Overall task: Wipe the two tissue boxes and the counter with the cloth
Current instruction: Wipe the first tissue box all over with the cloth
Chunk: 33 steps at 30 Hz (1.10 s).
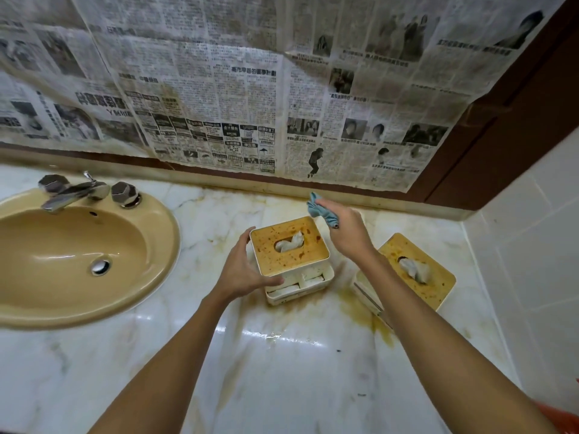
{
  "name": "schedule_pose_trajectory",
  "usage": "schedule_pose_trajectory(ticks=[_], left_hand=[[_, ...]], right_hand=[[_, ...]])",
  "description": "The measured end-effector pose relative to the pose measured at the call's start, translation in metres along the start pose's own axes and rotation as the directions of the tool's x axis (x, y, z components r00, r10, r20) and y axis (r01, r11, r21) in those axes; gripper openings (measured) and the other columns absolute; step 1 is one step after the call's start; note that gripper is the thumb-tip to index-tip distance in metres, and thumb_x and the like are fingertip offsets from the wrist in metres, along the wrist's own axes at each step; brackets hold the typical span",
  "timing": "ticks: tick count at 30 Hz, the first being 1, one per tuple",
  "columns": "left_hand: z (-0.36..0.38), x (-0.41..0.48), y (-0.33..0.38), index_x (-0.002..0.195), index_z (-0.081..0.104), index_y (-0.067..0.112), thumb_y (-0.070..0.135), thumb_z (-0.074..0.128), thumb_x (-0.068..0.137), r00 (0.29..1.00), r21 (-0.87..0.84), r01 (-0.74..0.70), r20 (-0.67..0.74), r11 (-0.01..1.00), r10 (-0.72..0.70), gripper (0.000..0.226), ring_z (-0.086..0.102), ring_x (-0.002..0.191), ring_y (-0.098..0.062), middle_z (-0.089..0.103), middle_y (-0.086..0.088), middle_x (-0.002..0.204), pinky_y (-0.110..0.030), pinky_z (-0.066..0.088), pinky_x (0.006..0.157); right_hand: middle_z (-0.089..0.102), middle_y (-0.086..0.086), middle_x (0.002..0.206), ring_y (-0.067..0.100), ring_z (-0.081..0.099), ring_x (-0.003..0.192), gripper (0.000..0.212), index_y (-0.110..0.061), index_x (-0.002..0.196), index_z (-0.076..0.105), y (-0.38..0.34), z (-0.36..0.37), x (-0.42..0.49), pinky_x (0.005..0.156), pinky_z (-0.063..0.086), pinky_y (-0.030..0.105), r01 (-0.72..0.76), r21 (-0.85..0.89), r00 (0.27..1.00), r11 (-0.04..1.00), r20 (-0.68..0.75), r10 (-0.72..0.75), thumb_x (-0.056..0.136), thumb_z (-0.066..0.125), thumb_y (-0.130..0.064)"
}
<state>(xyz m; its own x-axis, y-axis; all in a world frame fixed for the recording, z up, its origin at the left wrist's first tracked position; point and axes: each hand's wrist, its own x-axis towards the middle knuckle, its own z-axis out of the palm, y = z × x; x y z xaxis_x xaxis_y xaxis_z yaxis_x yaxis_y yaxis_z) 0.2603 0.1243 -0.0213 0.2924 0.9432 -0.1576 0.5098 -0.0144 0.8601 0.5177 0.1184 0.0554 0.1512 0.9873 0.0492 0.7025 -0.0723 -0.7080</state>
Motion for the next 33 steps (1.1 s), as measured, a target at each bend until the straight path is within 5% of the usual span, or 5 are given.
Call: schedule_pose_trajectory(ticks=[2,6,17,26,33], left_hand=[[0.0,-0.001,0.002,0.151,0.034,0.03,0.036,0.105,0.048,0.999,0.0,-0.032,-0.015,0.999,0.032,0.125,0.045,0.126,-0.001,0.053,0.015,0.137,-0.026,0.038,0.102],[-0.002,0.0,0.002,0.148,0.035,0.031,0.04,0.104,0.048,0.998,0.027,-0.059,-0.019,0.998,0.06,0.122,0.048,0.125,-0.004,0.055,0.015,0.136,-0.024,0.037,0.098],[0.0,-0.001,-0.001,0.14,0.039,0.038,0.04,0.103,0.046,0.996,0.032,-0.075,-0.042,0.997,0.076,0.114,0.052,0.126,-0.003,0.063,0.018,0.126,-0.019,0.042,0.098],[0.001,-0.002,-0.003,0.14,0.039,0.039,0.042,0.102,0.048,0.994,0.027,-0.098,-0.044,0.995,0.099,0.112,0.054,0.123,-0.009,0.065,0.018,0.124,-0.026,0.046,0.1],[0.0,-0.003,-0.002,0.143,0.04,0.032,0.036,0.104,0.05,0.992,0.008,-0.116,-0.04,0.993,0.116,0.113,0.055,0.119,-0.006,0.062,0.027,0.119,-0.005,0.037,0.091]], right_hand=[[0.05,0.006,0.152,0.02,0.047,0.139,0.075,-0.017,0.145,0.054,0.001,0.008,0.009,0.116,0.034,0.025,0.136,-0.147,0.982,0.98,0.153,-0.113,0.08,0.056,0.021],[0.032,0.003,0.163,0.021,0.027,0.152,0.087,-0.021,0.154,0.041,0.015,0.019,0.007,0.121,0.028,0.041,0.284,-0.345,0.921,0.894,0.357,-0.155,0.079,0.054,0.022],[0.04,0.0,0.158,0.015,0.024,0.151,0.09,-0.019,0.149,0.047,0.033,0.027,-0.068,0.121,0.026,0.032,0.171,-0.205,0.975,0.964,0.18,-0.134,0.073,0.067,0.024],[0.052,0.002,0.15,0.014,0.033,0.148,0.079,-0.019,0.141,0.058,0.019,0.019,-0.08,0.121,0.031,0.035,0.233,-0.185,0.946,0.955,0.271,-0.178,0.075,0.063,0.023],[0.036,0.002,0.161,0.018,0.021,0.153,0.088,-0.019,0.153,0.042,0.009,0.036,-0.078,0.122,0.027,0.038,0.092,-0.297,0.993,0.95,0.096,-0.066,0.078,0.059,0.024]])
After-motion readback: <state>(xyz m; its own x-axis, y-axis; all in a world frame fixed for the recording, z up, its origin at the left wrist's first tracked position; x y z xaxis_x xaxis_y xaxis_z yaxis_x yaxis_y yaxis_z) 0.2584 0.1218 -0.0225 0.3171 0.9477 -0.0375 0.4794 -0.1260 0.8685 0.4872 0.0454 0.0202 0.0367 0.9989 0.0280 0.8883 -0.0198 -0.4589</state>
